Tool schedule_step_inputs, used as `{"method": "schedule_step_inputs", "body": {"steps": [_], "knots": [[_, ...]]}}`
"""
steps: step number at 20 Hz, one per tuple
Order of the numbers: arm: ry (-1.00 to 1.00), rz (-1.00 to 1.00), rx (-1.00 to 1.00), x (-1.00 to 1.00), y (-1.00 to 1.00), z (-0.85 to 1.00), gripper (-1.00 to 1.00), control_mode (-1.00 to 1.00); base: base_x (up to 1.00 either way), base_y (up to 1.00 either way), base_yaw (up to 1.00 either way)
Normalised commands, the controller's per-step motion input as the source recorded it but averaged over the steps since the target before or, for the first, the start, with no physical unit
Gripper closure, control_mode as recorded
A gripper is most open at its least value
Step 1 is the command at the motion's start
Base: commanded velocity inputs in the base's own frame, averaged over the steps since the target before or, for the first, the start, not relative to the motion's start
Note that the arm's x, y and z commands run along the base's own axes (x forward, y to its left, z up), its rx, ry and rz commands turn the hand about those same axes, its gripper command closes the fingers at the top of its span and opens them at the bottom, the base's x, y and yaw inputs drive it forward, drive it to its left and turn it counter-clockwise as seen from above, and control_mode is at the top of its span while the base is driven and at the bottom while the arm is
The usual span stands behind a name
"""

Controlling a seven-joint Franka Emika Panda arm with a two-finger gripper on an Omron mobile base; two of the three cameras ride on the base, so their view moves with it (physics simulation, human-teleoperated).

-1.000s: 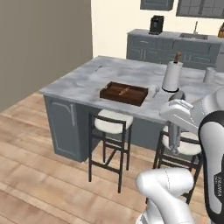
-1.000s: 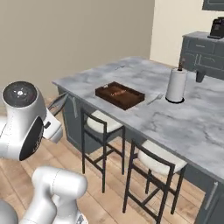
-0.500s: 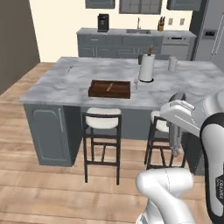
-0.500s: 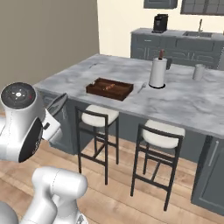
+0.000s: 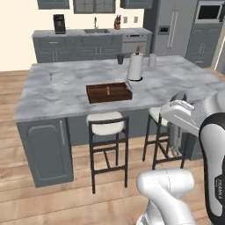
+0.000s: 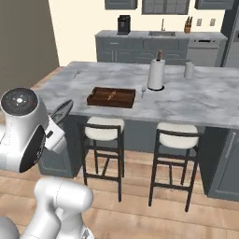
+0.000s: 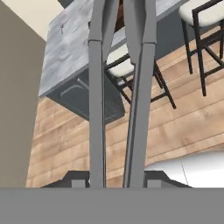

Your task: Take the tongs from the drawer on the right and place them on the dining counter next to the tray containing the kebab skewer.

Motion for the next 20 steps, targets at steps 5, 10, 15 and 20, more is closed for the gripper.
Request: {"method": "schedule_step_inputs", "body": {"steps": [5,10,15,20], "knots": [[0.0,0.0,0.0,0.0,0.0,0.0,1.0,1.0,0.71,1.0,-0.21],[0.0,0.0,0.0,0.0,0.0,0.0,1.0,1.0,1.0,0.9,-0.2],[0.0,0.0,0.0,0.0,0.0,0.0,1.0,1.0,0.96,0.91,-0.14],[0.0,0.0,0.0,0.0,0.0,0.0,1.0,1.0,0.96,0.11,0.0]]}}
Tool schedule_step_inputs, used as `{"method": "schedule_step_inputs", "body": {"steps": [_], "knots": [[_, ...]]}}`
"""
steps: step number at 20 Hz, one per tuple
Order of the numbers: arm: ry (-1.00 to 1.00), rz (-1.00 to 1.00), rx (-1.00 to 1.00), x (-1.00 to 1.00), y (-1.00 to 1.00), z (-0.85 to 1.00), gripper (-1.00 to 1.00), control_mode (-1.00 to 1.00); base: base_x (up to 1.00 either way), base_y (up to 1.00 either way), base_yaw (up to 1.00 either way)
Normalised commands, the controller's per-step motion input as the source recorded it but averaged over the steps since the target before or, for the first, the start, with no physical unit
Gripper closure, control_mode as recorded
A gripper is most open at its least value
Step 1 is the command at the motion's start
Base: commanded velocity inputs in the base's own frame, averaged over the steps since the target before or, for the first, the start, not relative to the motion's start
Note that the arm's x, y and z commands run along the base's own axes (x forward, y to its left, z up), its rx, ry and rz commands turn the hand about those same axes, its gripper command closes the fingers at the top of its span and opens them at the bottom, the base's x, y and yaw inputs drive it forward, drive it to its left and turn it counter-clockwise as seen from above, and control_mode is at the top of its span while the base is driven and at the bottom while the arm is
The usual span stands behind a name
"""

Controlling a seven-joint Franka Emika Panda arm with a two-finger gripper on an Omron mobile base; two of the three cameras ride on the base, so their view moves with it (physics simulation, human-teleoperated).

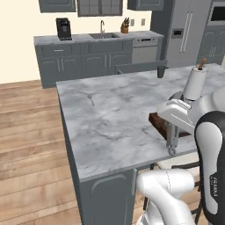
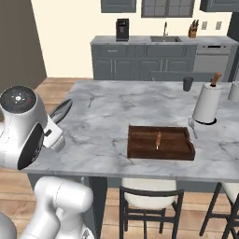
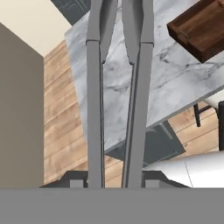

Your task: Take the tongs from the drawer on the right and place them on the dining counter next to the tray containing the kebab skewer.

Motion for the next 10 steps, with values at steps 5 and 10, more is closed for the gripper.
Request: {"method": "schedule_step_inputs", "body": {"steps": [5,10], "knots": [[0.0,0.0,0.0,0.0,0.0,0.0,1.0,1.0,0.78,-0.75,0.04],[0.03,0.0,-0.01,0.14,-0.18,-0.03,1.0,-1.0,0.13,-0.21,-0.01]]}}
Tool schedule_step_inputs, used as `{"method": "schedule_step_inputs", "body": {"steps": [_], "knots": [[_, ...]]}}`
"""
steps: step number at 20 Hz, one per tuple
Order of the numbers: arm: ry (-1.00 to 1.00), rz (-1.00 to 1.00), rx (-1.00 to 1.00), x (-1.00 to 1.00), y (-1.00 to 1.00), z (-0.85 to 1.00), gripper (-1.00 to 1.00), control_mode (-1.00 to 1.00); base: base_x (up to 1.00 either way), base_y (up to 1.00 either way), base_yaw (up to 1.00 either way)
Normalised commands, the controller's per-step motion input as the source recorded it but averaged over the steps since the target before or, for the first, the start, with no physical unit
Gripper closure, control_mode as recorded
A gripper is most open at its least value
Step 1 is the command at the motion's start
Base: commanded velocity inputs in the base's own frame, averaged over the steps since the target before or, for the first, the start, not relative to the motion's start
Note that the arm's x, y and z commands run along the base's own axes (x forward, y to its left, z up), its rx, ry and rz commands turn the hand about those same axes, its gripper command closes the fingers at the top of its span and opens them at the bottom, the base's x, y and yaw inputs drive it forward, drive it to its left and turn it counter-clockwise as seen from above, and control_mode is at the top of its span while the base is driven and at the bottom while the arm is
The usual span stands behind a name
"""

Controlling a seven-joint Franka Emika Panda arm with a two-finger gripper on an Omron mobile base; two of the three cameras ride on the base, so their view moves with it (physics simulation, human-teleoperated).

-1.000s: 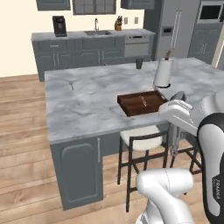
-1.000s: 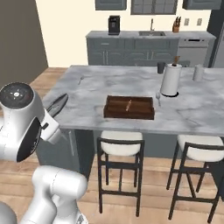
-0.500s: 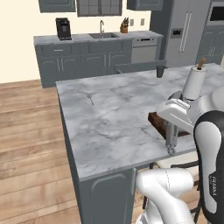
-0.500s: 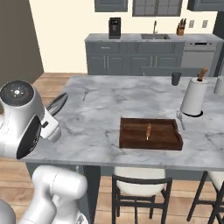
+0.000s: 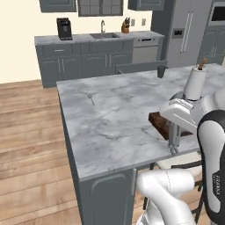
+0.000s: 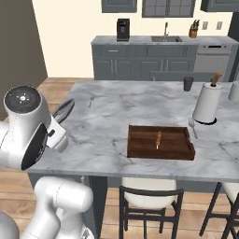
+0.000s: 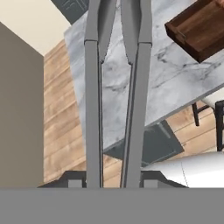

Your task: Take the tongs from the drawer on the right and place them on the dining counter next to the tray containing the kebab skewer.

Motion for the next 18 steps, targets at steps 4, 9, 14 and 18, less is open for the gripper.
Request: {"method": "schedule_step_inputs", "body": {"steps": [4,9,14,18], "knots": [[0.28,0.0,-0.25,0.94,-0.52,-0.28,1.0,-1.0,0.0,0.0,0.0],[0.14,0.04,-0.35,0.83,-0.1,-0.47,1.0,-1.0,0.0,0.0,0.0],[0.01,0.05,-0.04,0.21,0.0,-0.14,1.0,-1.0,0.0,0.0,0.0],[0.0,0.44,-0.12,0.48,-0.07,-0.63,1.0,-1.0,0.0,0.0,0.0]]}}
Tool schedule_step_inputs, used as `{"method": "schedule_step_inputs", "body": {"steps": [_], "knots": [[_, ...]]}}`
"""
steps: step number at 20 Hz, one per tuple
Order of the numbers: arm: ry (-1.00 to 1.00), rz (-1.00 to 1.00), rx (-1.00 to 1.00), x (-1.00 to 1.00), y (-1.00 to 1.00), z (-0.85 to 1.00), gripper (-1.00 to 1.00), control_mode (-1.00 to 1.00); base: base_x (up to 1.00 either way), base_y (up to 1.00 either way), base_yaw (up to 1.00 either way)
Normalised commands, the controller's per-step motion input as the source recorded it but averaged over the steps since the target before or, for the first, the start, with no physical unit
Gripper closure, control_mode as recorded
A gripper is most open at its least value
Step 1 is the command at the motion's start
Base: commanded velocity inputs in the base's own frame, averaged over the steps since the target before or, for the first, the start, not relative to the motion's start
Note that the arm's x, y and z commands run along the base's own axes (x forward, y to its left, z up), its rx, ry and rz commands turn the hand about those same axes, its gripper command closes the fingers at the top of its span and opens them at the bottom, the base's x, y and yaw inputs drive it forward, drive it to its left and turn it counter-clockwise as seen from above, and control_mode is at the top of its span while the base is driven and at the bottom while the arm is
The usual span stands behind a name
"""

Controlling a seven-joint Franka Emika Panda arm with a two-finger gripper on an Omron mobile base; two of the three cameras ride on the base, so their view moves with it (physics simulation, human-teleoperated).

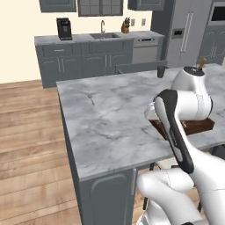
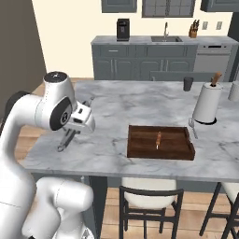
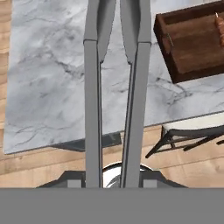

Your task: Take the tongs from the drawer on the right and place them on the dining counter next to the tray containing the kebab skewer.

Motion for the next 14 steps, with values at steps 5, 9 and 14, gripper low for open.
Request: {"method": "schedule_step_inputs", "body": {"steps": [5,9,14], "knots": [[0.0,0.39,-0.17,0.58,-0.05,-0.52,1.0,-1.0,0.0,0.0,0.0],[0.06,0.03,-0.11,0.57,0.0,-0.18,1.0,-1.0,0.0,0.0,0.0],[0.12,-0.03,-0.04,0.95,-0.24,-0.22,1.0,-1.0,0.0,0.0,0.0]]}}
